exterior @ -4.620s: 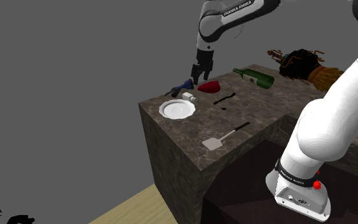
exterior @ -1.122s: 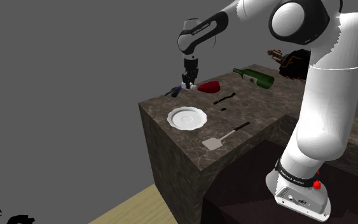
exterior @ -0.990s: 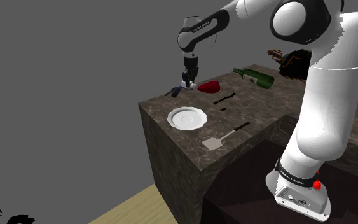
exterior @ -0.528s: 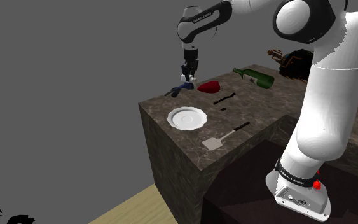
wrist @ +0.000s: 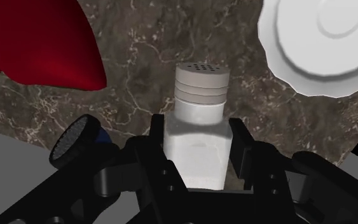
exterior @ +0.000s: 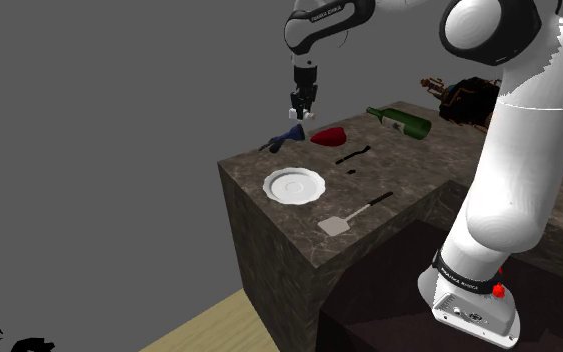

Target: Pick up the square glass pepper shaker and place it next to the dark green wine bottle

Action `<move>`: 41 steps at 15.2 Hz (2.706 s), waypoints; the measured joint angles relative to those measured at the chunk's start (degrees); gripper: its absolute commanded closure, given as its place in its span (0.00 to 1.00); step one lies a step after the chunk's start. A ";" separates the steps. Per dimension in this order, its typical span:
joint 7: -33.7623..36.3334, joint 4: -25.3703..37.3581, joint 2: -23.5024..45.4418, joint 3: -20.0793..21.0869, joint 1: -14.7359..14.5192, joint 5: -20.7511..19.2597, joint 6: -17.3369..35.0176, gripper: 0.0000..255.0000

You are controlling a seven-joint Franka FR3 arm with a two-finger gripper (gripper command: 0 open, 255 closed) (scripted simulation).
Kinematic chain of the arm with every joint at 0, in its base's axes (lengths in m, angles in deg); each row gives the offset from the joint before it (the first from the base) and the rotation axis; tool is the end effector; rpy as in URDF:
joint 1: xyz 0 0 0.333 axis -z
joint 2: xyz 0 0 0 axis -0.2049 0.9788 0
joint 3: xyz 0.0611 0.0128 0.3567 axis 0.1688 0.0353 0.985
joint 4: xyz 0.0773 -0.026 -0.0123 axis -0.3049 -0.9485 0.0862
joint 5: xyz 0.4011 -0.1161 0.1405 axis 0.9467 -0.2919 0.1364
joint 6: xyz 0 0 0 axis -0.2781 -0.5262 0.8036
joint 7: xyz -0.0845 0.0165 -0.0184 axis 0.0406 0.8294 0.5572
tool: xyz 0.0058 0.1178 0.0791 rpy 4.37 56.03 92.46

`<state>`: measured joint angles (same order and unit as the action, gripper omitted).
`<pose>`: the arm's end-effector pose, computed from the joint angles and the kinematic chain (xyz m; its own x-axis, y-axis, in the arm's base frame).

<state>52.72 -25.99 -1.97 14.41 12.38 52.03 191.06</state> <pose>0.6365 -0.1711 0.4917 0.9985 0.0503 0.0236 0.0504 -0.9987 -0.0018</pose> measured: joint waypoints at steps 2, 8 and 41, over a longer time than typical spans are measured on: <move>-1.62 -2.97 -2.32 -0.84 0.88 -0.53 0.71 1.00; -7.86 -10.03 -7.77 -4.10 4.27 -2.00 2.47 1.00; -51.11 -10.71 -7.39 -28.03 23.18 -0.99 2.55 1.00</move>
<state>1.62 -36.70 -9.36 -13.61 35.56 51.05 193.61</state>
